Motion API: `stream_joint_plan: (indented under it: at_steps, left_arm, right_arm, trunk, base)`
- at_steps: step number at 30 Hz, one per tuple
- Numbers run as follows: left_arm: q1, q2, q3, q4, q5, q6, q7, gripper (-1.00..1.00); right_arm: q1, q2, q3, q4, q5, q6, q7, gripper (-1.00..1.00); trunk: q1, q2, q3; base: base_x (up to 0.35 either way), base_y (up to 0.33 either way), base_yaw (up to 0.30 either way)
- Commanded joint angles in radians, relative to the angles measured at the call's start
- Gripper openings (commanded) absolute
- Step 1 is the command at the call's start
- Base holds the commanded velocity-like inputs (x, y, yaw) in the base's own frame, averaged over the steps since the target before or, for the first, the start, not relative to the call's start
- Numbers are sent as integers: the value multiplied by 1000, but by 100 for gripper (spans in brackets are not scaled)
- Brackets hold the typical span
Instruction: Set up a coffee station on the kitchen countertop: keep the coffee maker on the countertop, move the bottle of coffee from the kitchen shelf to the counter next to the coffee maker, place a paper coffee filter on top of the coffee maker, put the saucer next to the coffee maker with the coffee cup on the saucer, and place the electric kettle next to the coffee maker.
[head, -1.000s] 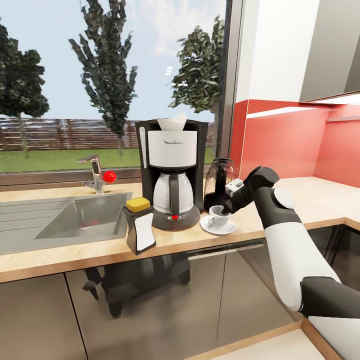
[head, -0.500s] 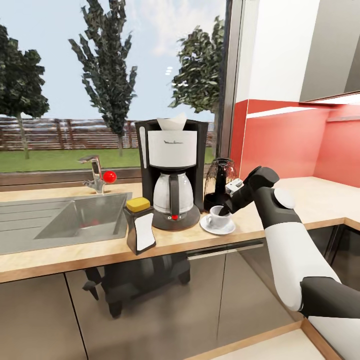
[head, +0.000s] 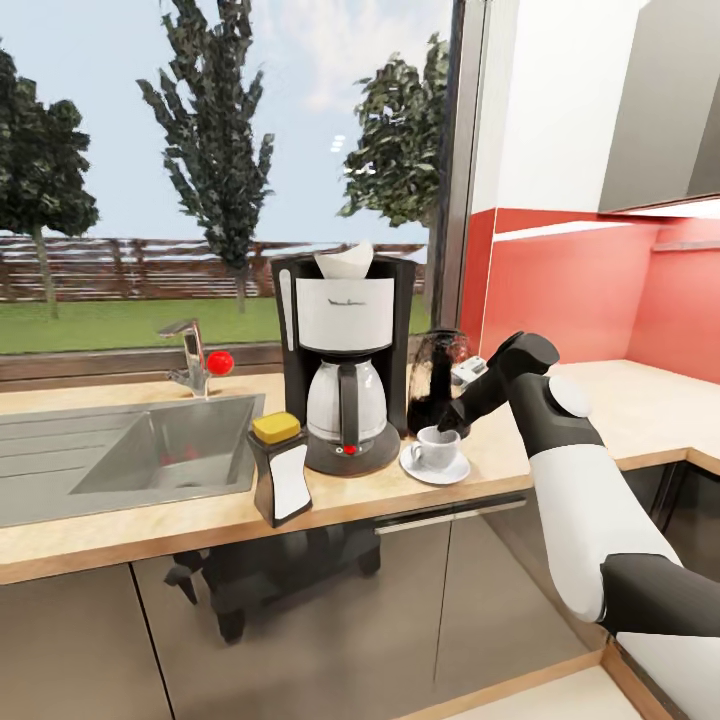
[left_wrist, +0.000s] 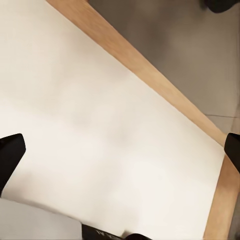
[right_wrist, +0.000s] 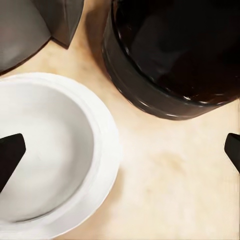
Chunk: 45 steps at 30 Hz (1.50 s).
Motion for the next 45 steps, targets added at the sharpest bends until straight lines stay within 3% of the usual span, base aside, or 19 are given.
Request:
stream_joint_plan:
  at_steps: [1,8,13,18,26,45]
  left_arm:
    - [0,0,8,0,-2,7,-4,100]
    - [0,0,8,-1,-2,7,-2,100]
    - [0,0,8,-1,-2,7,-2,100]
    - [0,0,8,0,-2,6,-2,100]
    - [0,0,8,0,-2,6,-2,100]
    - [0,0,8,-1,-2,6,-3,100]
  right_arm:
    - [-1,1,-3,-1,10,9,10,100]
    - [-1,-6,-8,-5,10,7,14,100]
    - [-1,-26,-10,-44,-11,6,21,100]
    - [-1,-37,-10,-66,-39,6,34,100]
    - [-1,-43,-11,-109,-43,6,38,100]
    - [-1,-56,-11,-113,-41,6,37,100]
  trunk:
    - [-4,7,2]
    - [-31,56,24]
    - [-50,91,40]
    - [-50,91,40]
    - [-50,91,40]
    - [-50,91,40]
  base:
    - [0,0,0]
    - [0,0,0]
    - [0,0,0]
    - [0,0,0]
    - [-44,0,0]
    - [-307,0,0]
